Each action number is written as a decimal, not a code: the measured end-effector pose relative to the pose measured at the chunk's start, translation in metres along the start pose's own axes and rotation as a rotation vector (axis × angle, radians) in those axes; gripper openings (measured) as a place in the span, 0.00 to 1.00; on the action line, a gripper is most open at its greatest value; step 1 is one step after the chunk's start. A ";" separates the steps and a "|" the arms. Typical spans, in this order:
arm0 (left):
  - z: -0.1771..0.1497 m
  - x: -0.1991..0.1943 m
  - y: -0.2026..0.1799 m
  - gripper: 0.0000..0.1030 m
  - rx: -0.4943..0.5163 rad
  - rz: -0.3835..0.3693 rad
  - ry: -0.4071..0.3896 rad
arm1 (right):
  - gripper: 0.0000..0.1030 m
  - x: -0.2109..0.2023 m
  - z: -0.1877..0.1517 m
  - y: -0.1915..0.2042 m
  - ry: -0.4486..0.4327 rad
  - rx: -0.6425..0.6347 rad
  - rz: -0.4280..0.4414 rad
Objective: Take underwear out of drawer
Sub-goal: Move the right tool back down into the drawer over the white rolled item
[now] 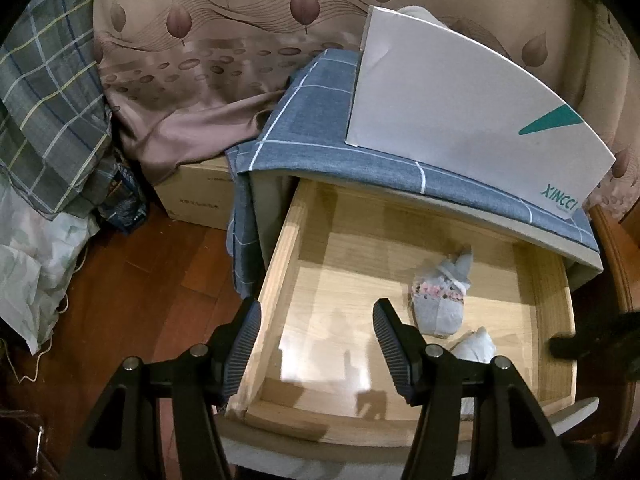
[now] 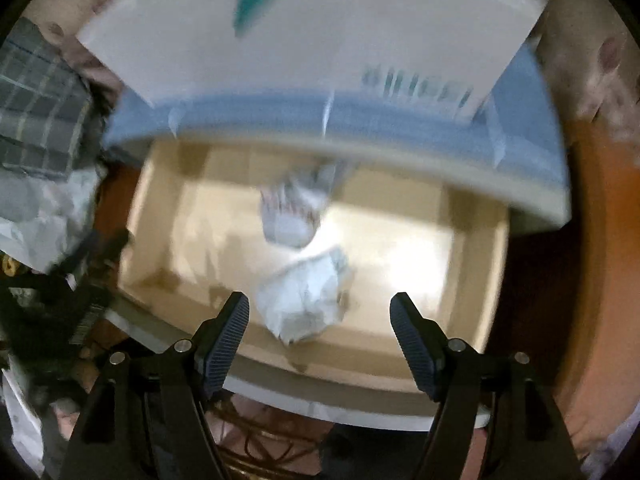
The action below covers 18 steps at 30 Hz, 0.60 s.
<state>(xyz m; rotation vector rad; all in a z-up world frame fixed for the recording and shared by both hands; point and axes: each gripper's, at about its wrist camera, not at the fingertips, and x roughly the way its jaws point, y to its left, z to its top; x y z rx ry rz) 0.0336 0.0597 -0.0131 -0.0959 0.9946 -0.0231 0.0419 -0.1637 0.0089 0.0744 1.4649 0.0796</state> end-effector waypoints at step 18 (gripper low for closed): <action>0.000 0.000 0.001 0.58 -0.007 -0.011 0.004 | 0.81 0.102 0.001 0.032 0.151 0.016 -0.061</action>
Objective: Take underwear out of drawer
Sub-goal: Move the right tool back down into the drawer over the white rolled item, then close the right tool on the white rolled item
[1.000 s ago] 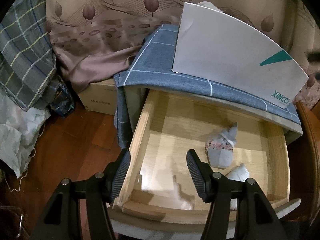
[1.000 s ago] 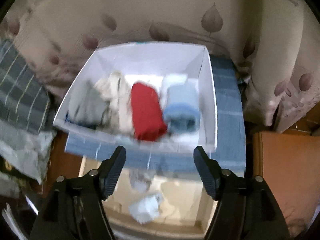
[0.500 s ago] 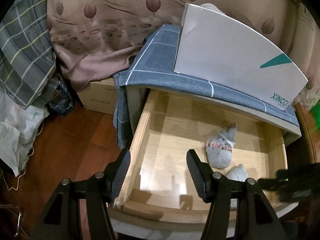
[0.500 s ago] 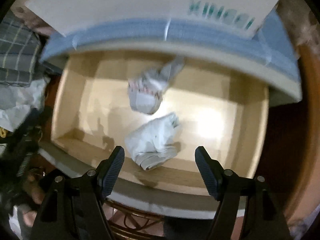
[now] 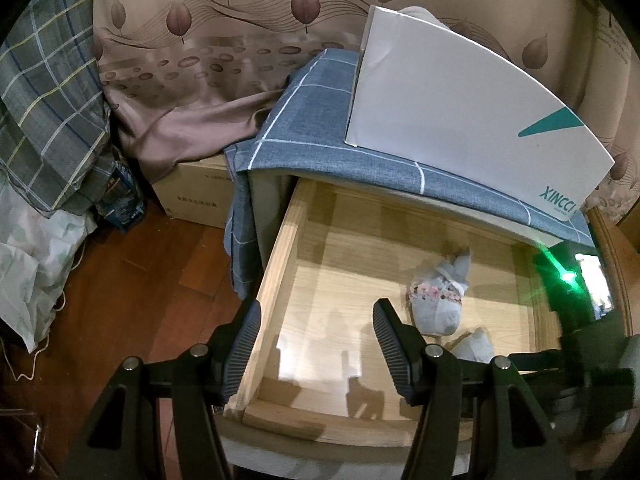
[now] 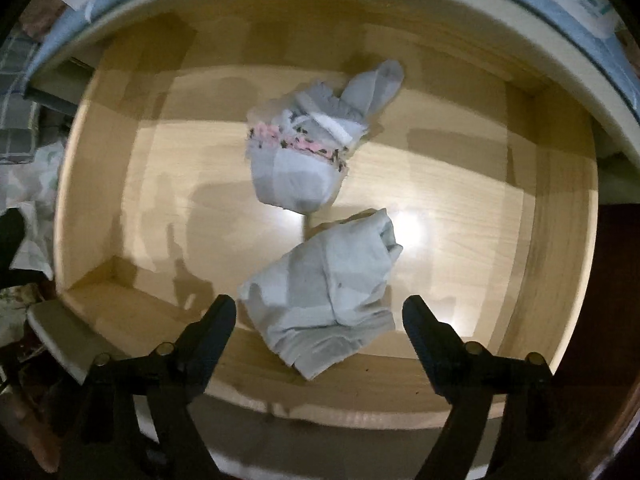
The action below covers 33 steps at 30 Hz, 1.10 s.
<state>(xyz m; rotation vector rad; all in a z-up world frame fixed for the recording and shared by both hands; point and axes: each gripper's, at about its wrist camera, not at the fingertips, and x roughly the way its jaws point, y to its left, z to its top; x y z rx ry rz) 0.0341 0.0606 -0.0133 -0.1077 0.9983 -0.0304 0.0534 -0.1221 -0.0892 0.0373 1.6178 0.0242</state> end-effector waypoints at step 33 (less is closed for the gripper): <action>0.000 0.003 -0.004 0.58 0.002 0.004 0.012 | 0.70 0.051 -0.001 -0.040 0.122 -0.042 -0.110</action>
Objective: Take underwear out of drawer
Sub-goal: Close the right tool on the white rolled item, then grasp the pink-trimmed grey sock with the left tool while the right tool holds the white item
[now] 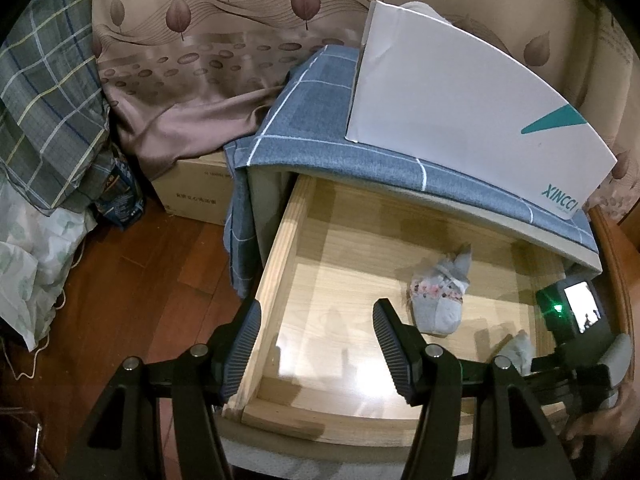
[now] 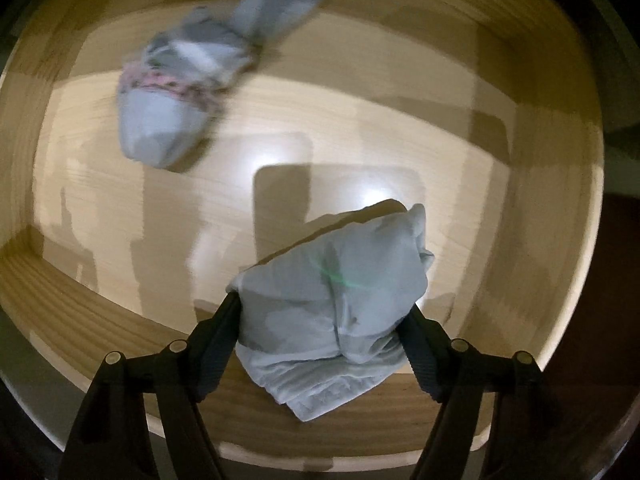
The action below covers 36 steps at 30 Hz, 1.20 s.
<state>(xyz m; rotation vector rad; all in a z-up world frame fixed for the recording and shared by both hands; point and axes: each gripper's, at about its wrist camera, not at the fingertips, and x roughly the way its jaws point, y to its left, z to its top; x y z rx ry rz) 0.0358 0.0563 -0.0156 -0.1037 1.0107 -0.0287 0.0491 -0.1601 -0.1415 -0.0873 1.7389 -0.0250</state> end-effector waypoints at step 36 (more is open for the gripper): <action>-0.006 0.021 -0.024 0.58 0.113 0.078 0.090 | 0.67 0.020 -0.022 -0.017 0.004 0.175 -0.117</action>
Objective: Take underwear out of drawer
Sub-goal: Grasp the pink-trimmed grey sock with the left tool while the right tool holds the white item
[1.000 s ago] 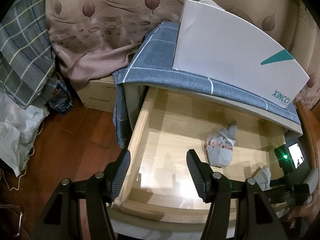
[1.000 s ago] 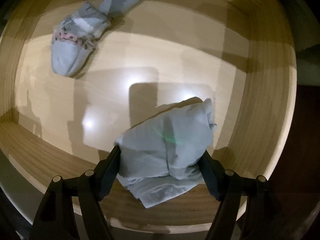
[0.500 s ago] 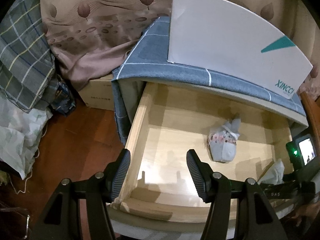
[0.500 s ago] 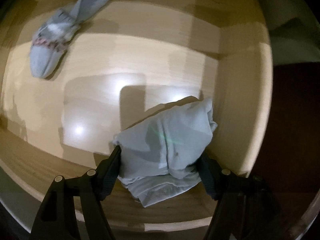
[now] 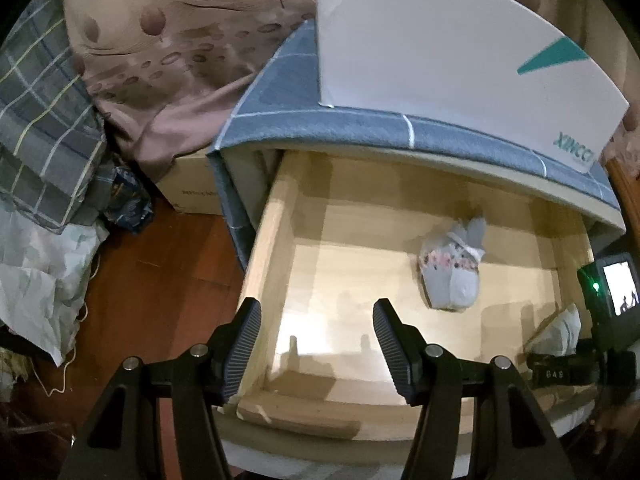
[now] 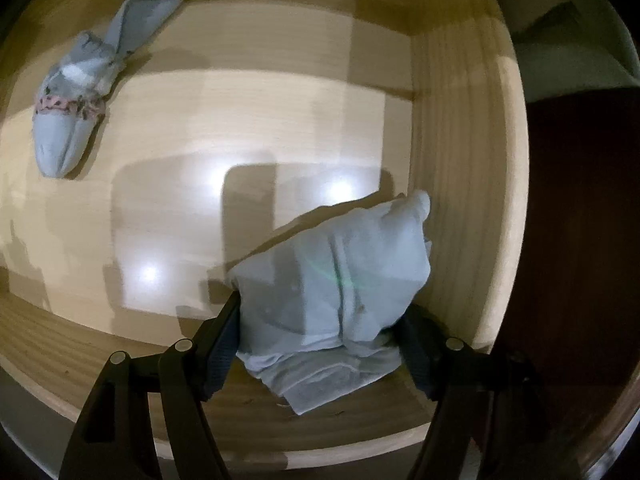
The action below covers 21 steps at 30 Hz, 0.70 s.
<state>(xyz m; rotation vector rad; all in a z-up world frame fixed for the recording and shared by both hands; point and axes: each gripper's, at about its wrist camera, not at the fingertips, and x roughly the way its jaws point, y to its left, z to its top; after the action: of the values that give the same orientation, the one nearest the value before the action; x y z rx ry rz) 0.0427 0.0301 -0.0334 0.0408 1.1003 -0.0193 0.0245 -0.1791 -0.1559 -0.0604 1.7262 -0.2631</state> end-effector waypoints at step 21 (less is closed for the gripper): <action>0.010 0.023 -0.039 0.58 0.159 -0.140 0.063 | 0.66 0.004 0.003 -0.026 0.008 0.187 0.107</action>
<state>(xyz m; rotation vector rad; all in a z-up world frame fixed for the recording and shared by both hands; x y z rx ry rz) 0.0607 -0.0089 -0.0502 0.1076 1.1616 -0.2325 0.0242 -0.2053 -0.1550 0.1698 1.6997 -0.3450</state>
